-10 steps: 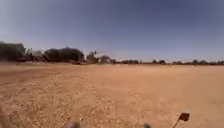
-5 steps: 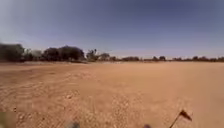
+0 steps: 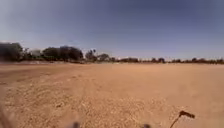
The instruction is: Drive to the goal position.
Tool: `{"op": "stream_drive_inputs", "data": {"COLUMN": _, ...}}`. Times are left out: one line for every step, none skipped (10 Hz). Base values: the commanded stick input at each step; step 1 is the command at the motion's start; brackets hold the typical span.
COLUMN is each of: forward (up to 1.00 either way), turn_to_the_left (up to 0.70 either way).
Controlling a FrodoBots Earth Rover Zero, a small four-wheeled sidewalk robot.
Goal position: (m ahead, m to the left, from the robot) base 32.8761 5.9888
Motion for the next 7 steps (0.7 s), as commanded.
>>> {"op": "stream_drive_inputs", "data": {"forward": 0.7, "turn_to_the_left": 0.0}}
{"op": "stream_drive_inputs", "data": {"forward": 0.7, "turn_to_the_left": 0.0}}
{"op": "stream_drive_inputs", "data": {"forward": 0.7, "turn_to_the_left": 0.0}}
{"op": "stream_drive_inputs", "data": {"forward": 0.7, "turn_to_the_left": 0.0}}
{"op": "stream_drive_inputs", "data": {"forward": 0.7, "turn_to_the_left": 0.0}}
{"op": "stream_drive_inputs", "data": {"forward": 0.7, "turn_to_the_left": 0.0}}
{"op": "stream_drive_inputs", "data": {"forward": 0.7, "turn_to_the_left": 0.0}}
